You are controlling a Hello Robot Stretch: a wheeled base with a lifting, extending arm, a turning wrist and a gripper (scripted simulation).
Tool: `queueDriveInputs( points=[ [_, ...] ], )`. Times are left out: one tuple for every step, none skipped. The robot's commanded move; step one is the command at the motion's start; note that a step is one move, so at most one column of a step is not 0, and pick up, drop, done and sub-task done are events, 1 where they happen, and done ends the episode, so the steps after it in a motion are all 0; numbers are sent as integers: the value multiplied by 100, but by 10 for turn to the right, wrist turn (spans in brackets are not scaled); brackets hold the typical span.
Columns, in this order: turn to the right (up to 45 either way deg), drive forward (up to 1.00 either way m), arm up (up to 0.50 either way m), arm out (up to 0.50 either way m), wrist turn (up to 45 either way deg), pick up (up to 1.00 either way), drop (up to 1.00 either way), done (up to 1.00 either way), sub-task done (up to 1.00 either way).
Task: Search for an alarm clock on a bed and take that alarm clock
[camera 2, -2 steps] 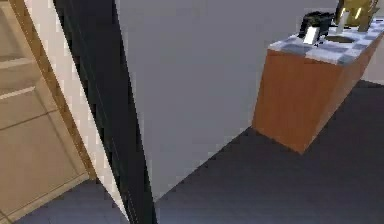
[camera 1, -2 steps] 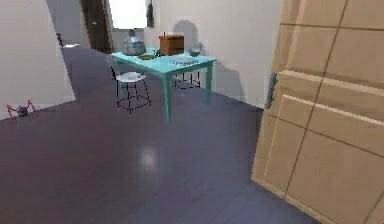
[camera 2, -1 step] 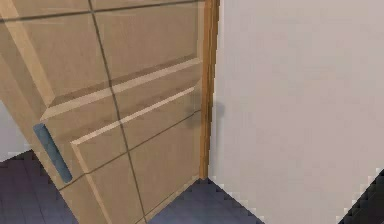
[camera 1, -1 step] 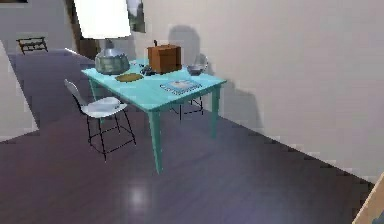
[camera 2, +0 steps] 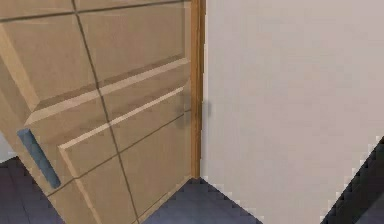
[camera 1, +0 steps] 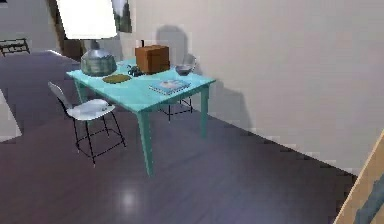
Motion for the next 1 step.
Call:
queueDriveInputs(
  points=[
    [0,55,0,0,0,0,0,0,0]
  ],
)
